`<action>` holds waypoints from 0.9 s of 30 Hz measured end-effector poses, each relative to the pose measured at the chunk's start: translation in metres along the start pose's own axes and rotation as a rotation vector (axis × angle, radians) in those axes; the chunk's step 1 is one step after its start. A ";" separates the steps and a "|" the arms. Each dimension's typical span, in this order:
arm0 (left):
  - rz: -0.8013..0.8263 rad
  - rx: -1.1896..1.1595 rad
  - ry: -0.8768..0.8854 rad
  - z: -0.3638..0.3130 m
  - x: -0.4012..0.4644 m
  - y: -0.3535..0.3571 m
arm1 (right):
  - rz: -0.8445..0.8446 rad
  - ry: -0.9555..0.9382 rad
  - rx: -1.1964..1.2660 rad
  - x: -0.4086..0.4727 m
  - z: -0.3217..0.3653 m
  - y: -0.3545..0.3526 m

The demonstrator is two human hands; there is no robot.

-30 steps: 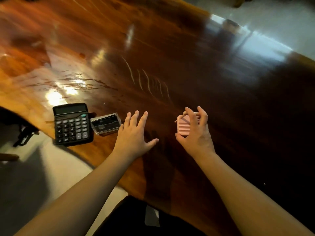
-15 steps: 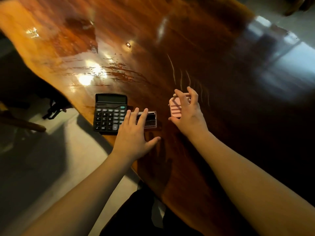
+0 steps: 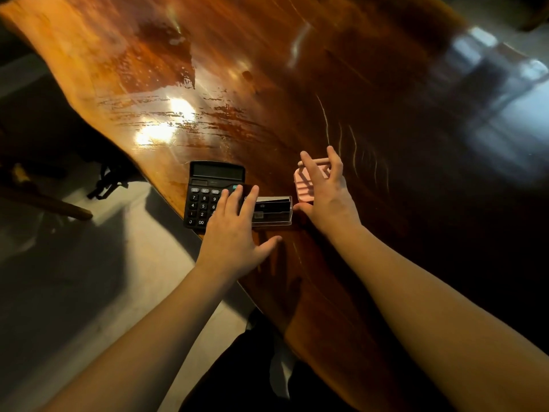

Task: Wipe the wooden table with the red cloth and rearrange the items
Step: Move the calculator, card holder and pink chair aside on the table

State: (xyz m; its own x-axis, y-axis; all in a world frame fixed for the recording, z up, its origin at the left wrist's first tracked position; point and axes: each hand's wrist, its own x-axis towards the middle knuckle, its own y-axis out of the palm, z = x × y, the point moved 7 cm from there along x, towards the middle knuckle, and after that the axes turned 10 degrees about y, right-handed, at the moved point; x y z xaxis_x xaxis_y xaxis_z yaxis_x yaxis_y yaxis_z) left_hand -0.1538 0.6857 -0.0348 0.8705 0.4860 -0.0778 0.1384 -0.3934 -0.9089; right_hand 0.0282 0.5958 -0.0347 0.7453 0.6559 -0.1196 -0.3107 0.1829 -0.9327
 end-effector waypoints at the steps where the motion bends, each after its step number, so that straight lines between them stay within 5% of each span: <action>1: 0.003 -0.002 -0.003 0.000 0.000 0.000 | 0.007 -0.003 -0.008 0.000 0.000 0.000; 17: -0.014 -0.016 0.114 -0.018 0.021 -0.026 | 0.033 0.061 0.103 -0.046 -0.011 -0.044; 27: 0.108 -0.067 0.311 -0.085 0.035 -0.036 | 0.078 0.276 0.154 -0.118 -0.057 -0.086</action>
State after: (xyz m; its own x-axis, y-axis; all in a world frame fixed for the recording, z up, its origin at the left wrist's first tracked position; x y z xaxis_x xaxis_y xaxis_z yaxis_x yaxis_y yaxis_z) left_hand -0.0880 0.6504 0.0299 0.9829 0.1808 -0.0341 0.0590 -0.4851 -0.8725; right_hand -0.0001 0.4611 0.0400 0.8409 0.4529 -0.2962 -0.4433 0.2626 -0.8570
